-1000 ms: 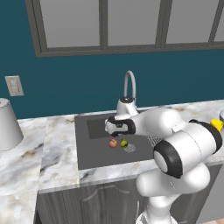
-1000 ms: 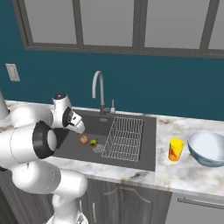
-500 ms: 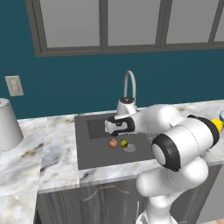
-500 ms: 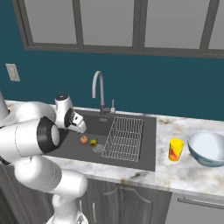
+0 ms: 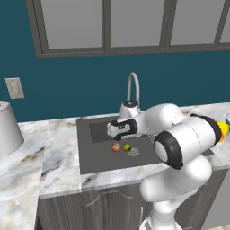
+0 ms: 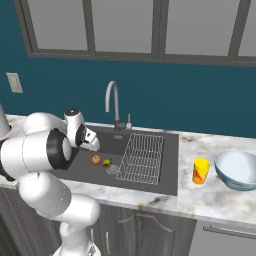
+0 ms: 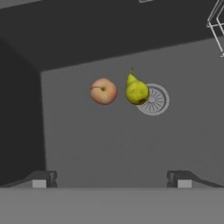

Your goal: Remove the pear and peach from the sink. Then move the bowl and cup from the counter to the sink for washing.

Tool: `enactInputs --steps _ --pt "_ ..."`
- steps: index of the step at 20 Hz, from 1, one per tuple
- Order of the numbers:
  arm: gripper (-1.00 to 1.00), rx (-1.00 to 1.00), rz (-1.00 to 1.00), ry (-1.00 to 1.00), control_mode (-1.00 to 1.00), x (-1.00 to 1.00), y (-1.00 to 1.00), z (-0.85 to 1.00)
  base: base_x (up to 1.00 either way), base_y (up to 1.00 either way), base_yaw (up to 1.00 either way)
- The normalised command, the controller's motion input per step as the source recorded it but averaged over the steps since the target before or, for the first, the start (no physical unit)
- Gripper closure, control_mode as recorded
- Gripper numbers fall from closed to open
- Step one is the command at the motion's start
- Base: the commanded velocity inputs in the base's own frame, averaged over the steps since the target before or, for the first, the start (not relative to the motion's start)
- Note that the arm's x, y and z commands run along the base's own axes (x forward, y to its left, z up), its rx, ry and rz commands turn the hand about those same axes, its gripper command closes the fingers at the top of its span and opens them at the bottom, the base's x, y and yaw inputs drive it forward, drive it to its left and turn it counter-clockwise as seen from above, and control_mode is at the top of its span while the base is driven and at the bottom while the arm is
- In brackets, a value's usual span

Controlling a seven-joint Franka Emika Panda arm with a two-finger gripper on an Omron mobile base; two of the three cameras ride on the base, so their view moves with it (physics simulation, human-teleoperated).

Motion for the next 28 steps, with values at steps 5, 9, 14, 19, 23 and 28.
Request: enactInputs --steps 5,9,14,19,23,28 --pt "-1.0 0.0 0.0 -0.06 -1.0 0.11 0.0 -0.06 0.0 0.0 0.0" --pt "-1.0 0.0 0.0 -0.06 -1.0 0.11 0.0 -0.05 0.0 0.0 0.0" --pt "-1.0 0.0 0.0 -0.03 -1.0 0.14 0.0 -0.05 0.0 0.0 0.0" --pt "-1.0 0.0 0.0 -0.01 -1.0 0.15 0.0 -0.04 0.0 0.0 0.0" --pt "-1.0 0.0 0.0 0.0 -1.0 0.12 0.0 -0.05 0.0 0.0 0.0" --pt "-1.0 0.0 0.01 0.0 -1.0 0.11 0.0 -0.05 0.0 0.0 0.0"
